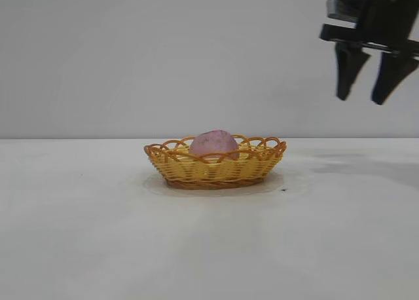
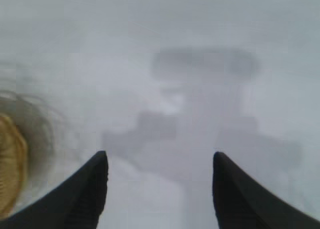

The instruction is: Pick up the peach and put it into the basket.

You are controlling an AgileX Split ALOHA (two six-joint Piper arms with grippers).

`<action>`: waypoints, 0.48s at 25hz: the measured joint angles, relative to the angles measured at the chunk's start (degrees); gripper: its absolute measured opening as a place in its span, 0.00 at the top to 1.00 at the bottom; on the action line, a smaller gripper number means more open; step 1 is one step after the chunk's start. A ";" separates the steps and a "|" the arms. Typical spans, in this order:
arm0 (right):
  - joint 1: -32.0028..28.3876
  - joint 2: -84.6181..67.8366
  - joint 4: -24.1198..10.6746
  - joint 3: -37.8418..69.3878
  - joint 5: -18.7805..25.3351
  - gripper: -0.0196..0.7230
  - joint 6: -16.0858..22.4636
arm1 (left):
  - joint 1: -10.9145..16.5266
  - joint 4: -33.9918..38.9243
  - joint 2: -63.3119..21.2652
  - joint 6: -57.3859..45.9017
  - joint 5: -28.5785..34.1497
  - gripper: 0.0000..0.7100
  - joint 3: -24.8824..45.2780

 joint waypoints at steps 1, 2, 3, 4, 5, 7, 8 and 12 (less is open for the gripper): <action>-0.15 -0.39 0.00 0.00 0.44 0.45 0.00 | 0.00 0.00 0.00 0.00 0.00 0.30 0.00; -0.29 -0.71 -0.09 0.00 1.05 0.45 0.00 | 0.00 0.00 0.00 0.00 0.00 0.30 0.00; -0.38 -1.51 -0.09 0.00 1.80 0.45 0.00 | 0.00 0.00 0.00 0.00 0.00 0.30 0.00; -0.42 -2.14 -0.09 0.00 2.36 0.45 0.00 | 0.00 0.00 0.00 0.00 0.00 0.30 0.00; -0.63 -3.11 -0.22 0.27 2.82 0.45 0.00 | 0.00 0.00 0.00 0.00 0.00 0.30 0.00; -0.87 -5.51 -0.22 2.22 2.93 0.45 0.00 | 0.00 0.00 0.00 0.00 0.00 0.30 0.00; -0.97 -7.23 -0.34 3.90 2.84 0.45 0.00 | 0.00 0.00 0.00 0.00 0.00 0.30 0.00; -1.09 -14.61 -0.42 12.14 1.39 0.45 0.00 | 0.00 -0.11 0.00 0.00 0.00 0.30 0.00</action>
